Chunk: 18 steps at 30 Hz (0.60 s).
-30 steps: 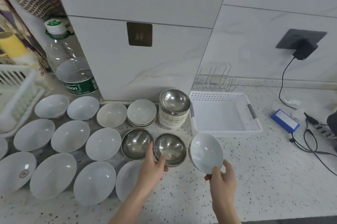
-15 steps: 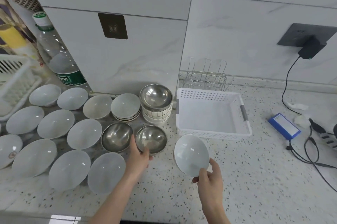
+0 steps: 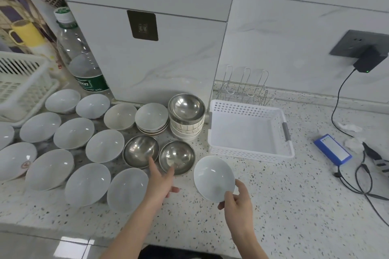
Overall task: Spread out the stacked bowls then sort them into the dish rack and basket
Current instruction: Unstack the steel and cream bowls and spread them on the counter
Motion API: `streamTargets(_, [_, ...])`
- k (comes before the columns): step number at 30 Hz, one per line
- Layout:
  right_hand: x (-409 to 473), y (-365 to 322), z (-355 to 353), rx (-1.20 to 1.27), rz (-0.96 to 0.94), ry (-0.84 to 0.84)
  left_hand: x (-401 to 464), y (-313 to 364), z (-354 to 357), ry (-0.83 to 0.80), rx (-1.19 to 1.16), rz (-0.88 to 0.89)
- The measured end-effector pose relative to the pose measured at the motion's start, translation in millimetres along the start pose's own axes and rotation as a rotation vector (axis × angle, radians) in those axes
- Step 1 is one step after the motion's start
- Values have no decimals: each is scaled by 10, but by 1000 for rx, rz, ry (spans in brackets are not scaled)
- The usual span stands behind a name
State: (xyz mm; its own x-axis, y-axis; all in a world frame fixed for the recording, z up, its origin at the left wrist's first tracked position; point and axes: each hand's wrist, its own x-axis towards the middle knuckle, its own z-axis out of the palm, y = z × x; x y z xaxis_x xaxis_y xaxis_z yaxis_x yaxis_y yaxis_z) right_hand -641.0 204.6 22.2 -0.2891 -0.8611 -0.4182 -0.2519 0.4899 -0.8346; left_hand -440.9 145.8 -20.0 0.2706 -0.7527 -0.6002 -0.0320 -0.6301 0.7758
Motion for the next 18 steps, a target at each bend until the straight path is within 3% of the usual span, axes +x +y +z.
streamTargets(4, [-62,43,167,-13,2,2,-149,-26,-181,-44,74,-34])
streamTargets(9, [-188,98,446,-69,-9,-42,-327,-120,-499,-34,154,78])
streamTargets(14, [-256,172,665,-147,-30,-94,-410,-169,-653,-81,451,182])
streamTargets(18, [-254,196,750,-229,-40,-116,-443,-233,-681,-9,697,281])
